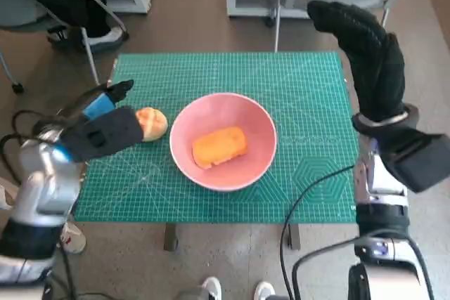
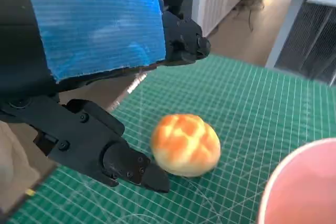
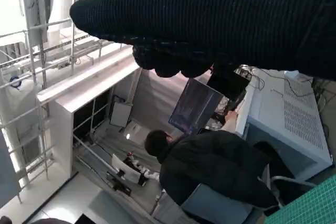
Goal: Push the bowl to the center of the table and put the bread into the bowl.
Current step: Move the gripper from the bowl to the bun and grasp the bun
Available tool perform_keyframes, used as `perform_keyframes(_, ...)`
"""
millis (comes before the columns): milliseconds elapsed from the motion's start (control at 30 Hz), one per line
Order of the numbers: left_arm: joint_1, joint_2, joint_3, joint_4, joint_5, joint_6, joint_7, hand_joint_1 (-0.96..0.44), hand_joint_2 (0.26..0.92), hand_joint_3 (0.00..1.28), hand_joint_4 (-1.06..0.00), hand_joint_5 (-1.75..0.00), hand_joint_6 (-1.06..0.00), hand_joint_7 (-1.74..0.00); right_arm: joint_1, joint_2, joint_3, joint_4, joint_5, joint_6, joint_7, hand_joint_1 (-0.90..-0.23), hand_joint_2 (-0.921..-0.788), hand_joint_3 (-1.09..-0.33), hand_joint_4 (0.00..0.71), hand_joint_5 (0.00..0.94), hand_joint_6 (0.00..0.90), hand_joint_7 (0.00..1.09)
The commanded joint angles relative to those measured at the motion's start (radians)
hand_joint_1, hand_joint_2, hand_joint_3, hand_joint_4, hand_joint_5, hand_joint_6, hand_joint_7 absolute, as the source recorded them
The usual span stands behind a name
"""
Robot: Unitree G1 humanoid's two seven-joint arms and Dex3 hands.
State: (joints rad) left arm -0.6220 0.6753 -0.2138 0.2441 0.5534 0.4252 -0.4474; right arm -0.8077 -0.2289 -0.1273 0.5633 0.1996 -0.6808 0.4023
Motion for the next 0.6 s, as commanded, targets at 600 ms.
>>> perform_keyframes(600,-0.156,-0.073,-0.077,0.296,0.013,-0.087,0.061,-0.45,0.748,0.00,-0.04,0.00,-0.22,0.00,0.014,-0.004,-0.002,0.002,0.006,0.013,0.015,-0.662,-0.921,-0.776,0.190,0.000,0.001,0.43)
